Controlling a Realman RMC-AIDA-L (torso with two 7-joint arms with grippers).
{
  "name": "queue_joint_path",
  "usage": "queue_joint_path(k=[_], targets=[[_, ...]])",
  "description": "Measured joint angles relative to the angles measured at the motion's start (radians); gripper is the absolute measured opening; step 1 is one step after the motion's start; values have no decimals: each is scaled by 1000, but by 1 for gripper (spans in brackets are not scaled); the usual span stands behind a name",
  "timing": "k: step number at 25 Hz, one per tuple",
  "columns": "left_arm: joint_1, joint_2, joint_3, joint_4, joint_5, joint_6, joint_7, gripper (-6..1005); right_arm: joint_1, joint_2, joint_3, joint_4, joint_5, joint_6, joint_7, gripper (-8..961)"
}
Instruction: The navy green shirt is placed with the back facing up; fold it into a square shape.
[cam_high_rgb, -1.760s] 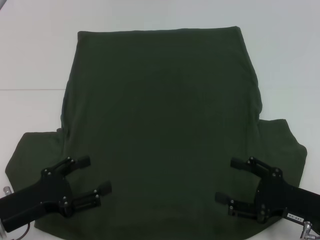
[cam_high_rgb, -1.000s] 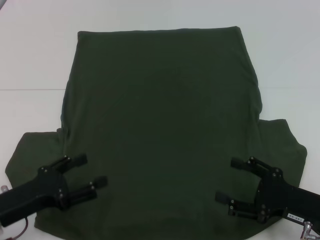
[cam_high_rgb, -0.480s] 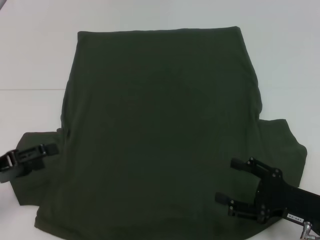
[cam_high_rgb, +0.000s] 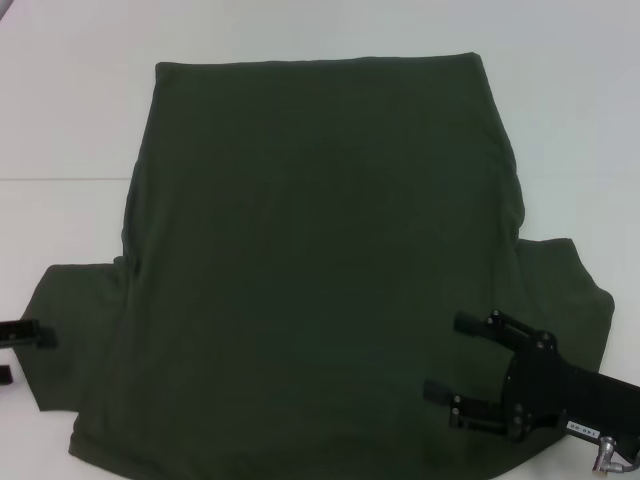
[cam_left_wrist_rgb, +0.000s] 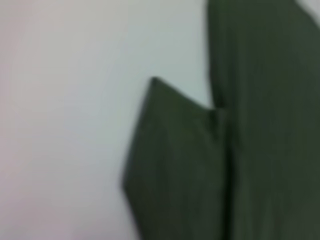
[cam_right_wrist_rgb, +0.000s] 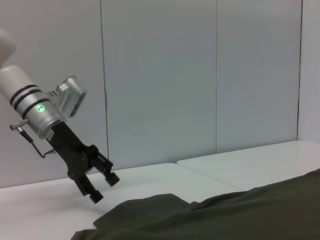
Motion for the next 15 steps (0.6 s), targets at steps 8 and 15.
queue_joint_path(k=[8,15], targets=[[-46,18,18,-54,78,-33,-17,933,7,-3,-64,-11,-3,3,0,939],[-52,20,18,-70,80,-56,-18,933,15,-3,-92,-19,-3,4,2,939]])
